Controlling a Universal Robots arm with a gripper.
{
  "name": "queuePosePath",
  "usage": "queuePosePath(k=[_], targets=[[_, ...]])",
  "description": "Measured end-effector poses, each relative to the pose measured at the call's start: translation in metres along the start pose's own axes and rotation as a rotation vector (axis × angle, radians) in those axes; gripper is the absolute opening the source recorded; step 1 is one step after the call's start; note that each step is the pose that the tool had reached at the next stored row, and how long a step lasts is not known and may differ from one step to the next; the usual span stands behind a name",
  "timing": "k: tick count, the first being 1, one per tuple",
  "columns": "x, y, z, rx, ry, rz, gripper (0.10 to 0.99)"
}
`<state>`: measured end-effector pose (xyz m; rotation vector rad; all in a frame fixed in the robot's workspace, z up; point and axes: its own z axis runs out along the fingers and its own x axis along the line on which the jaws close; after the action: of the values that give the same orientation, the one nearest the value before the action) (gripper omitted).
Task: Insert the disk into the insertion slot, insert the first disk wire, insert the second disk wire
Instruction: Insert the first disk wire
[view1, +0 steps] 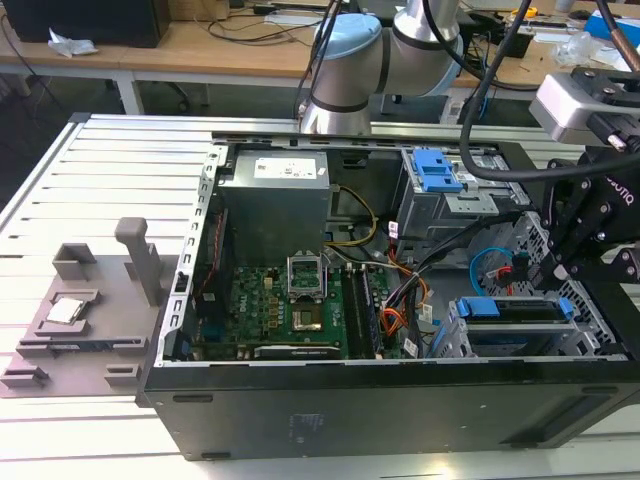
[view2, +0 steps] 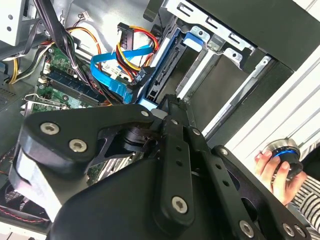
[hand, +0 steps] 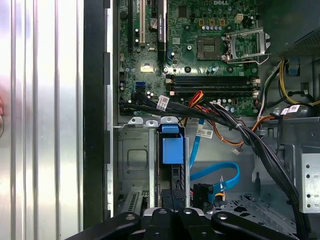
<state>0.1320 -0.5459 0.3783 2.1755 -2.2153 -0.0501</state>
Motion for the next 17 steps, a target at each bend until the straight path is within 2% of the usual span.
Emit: queuePosePath(k=[3,4,5,6,7,12,15,17], targets=[[0.0,0.0,0.0,0.0,0.0,0.0,0.114],[0.0,0.0,0.0001,0.0,0.0,0.0,0.169],[0.0,0.0,0.0001,0.0,0.0,0.0,0.169],[0.0,0.0,0.0001,0.0,-0.0001,0.0,0.357],[0.0,0.0,0.0001,0.0,0.0,0.0,0.42],[-0.0024,0.0001,0.0002,0.0,-0.0001,0.0,0.42],[-0.0096,0.0002,0.0002,0.0,-0.0001,0.0,0.42],[-0.0111,0.0002,0.0001,0.0,0.0,0.0,0.42]])
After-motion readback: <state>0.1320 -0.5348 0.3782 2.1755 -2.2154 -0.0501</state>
